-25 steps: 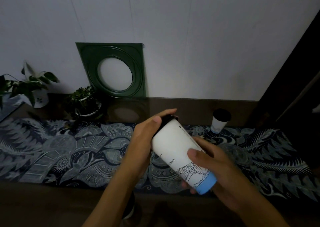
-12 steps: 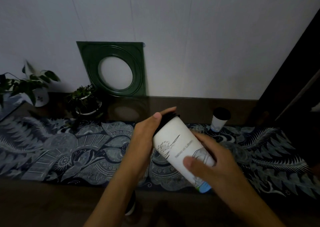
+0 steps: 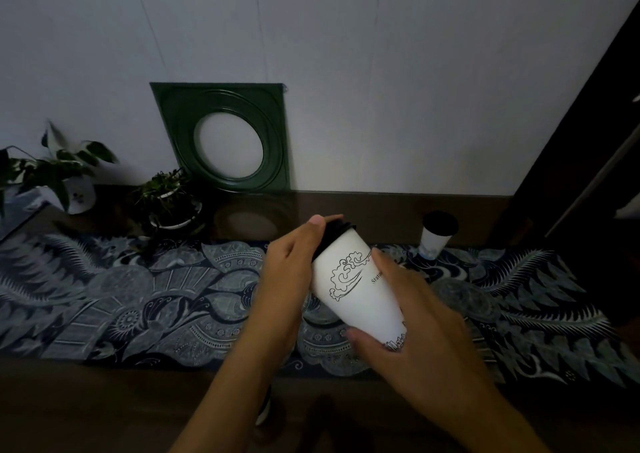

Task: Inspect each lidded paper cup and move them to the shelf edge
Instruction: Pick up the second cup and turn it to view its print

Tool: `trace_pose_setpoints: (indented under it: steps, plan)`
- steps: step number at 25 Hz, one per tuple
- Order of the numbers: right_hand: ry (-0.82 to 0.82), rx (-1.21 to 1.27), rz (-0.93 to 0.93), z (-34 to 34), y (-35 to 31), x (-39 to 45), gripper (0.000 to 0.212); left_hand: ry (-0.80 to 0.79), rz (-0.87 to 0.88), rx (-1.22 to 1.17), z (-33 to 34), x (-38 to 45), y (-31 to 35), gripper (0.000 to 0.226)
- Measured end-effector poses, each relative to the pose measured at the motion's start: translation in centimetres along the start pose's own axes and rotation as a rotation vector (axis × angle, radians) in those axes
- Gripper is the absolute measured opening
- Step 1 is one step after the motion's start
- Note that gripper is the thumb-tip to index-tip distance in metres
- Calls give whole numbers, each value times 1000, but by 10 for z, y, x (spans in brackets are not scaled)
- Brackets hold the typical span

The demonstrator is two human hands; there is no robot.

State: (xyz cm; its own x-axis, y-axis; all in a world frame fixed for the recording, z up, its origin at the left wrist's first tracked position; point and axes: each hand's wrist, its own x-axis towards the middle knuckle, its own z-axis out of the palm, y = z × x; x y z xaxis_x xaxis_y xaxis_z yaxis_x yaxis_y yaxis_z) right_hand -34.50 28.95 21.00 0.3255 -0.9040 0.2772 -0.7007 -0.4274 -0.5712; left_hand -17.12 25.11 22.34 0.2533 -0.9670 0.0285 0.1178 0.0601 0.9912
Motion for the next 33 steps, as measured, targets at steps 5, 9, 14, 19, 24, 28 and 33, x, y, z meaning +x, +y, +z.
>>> trace_pose_setpoints:
  steps: [5,9,14,19,24,28,33]
  plan:
    - [-193,1084,274,-10,2,3,59,-124,84,-95,-6,-3,3,47]
    - [-320,1331,411,-10,-2,2,67,-87,77,-109,-3,-5,5,45]
    - [-86,148,87,-2,-9,1,86,36,40,-34,-1,1,4,36]
    - [-115,492,158,-6,-15,2,74,-36,-4,-11,-7,4,1,38]
    - [-352,1237,524,-23,-18,5,20,-60,0,-184,-10,2,3,50]
    - [-230,947,395,-19,-23,14,46,37,-7,-142,-5,6,8,35]
    - [8,-134,-50,1,-11,9,102,64,31,-10,0,8,9,55]
